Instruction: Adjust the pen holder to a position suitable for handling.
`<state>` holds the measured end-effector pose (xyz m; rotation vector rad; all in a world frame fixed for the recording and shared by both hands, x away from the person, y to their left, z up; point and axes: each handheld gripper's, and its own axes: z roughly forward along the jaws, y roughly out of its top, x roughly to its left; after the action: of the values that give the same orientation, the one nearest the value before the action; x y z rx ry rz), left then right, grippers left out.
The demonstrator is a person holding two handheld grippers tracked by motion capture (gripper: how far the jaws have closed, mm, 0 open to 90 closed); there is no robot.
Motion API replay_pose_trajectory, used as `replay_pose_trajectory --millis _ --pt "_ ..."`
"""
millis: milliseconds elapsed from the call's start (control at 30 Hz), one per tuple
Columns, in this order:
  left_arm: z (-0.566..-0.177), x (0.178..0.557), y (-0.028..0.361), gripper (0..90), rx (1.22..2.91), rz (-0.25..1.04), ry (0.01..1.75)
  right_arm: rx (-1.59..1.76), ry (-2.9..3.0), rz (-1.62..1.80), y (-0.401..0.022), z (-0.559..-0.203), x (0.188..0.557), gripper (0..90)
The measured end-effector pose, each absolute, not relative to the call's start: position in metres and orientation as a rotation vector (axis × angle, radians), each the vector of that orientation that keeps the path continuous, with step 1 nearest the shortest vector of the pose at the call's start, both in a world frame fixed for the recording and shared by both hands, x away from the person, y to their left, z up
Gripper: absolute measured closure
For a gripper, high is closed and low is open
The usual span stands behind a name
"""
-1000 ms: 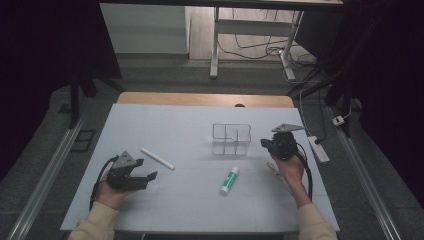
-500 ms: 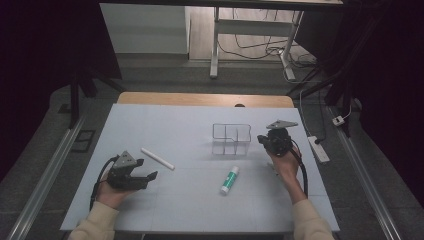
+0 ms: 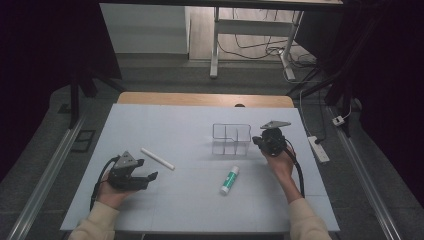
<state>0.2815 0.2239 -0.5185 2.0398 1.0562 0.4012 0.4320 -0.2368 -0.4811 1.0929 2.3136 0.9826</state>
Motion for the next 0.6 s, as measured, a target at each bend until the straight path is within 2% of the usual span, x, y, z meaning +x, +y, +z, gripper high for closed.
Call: replay_pose_trajectory --millis 600 --pt "-0.519 0.281 0.223 26.2 2.055 0.399 1.054 1.077 2.335 0.942 -0.224 -0.486 0.428 89.1"
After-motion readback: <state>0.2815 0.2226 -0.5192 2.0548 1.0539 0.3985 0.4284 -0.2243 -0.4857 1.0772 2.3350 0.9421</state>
